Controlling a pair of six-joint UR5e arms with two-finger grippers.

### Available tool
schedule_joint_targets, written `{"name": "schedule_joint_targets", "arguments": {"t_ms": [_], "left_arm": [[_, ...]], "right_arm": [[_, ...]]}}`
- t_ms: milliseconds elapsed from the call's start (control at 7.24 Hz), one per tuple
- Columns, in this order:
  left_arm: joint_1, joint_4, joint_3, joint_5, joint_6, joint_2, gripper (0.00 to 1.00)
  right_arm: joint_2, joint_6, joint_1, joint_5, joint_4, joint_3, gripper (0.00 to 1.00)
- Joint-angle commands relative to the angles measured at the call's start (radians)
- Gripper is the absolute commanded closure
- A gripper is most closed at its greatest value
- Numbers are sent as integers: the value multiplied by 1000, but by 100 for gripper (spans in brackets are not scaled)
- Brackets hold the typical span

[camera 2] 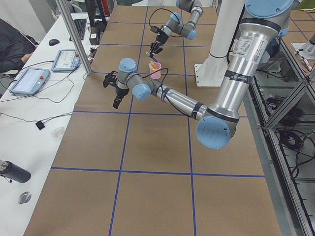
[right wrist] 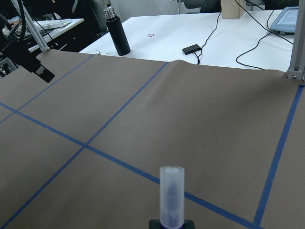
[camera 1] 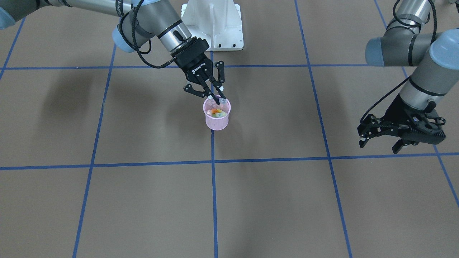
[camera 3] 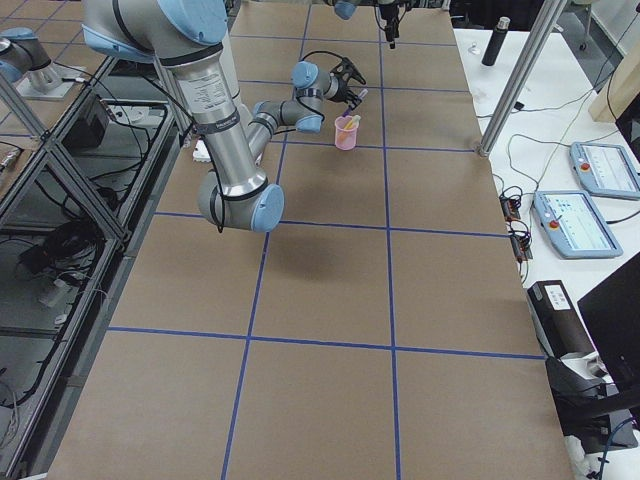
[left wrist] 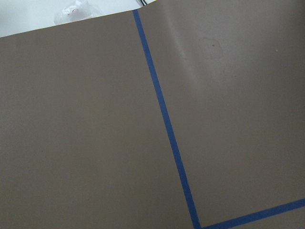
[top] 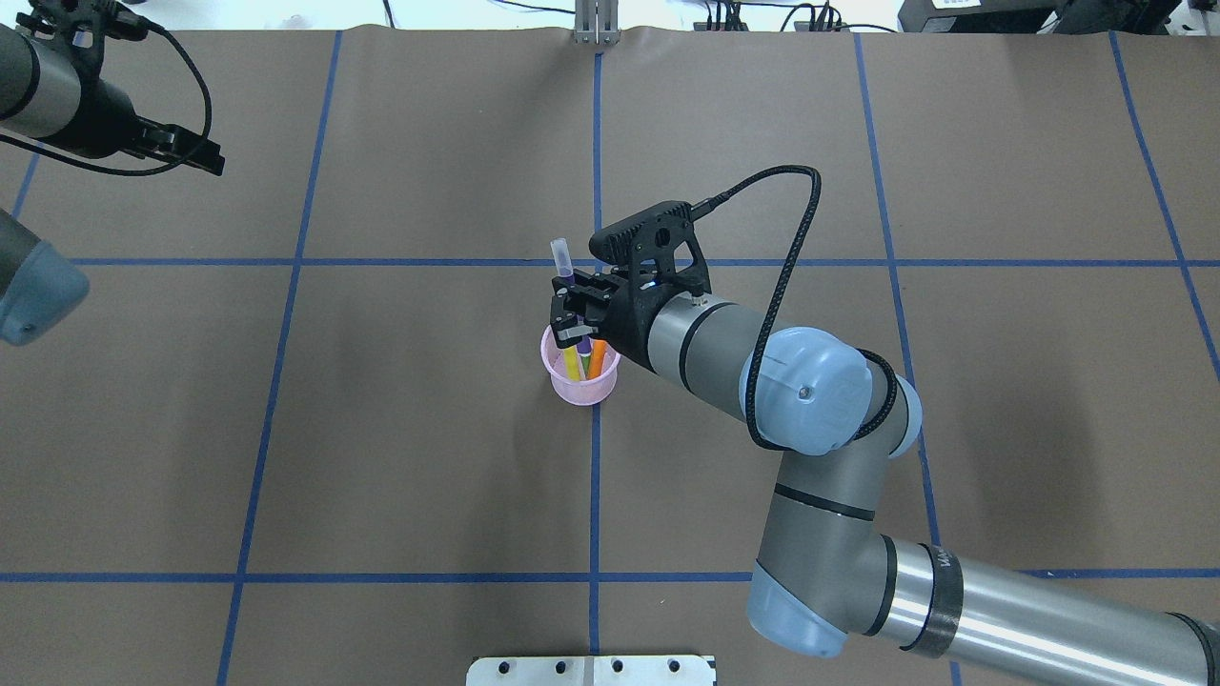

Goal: Collect pens into pen holder
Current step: 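Lower purple marker into cup with right gripper while left arm withdraws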

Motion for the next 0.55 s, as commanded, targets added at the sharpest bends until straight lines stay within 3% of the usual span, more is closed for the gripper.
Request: {"name": "schedule_joint_targets", "arguments": {"t_ms": [0, 276, 414], "left_arm": [[0, 0, 5, 0, 0, 2, 0], [1, -2, 7, 0, 0, 7, 0], [1, -2, 11, 0, 1, 7, 0]], "right_arm": [[-17, -1, -10, -17, 5, -15, 100], [-14, 0, -25, -23, 90, -90, 100], [-5, 8, -39, -38, 130, -110, 83]]}}
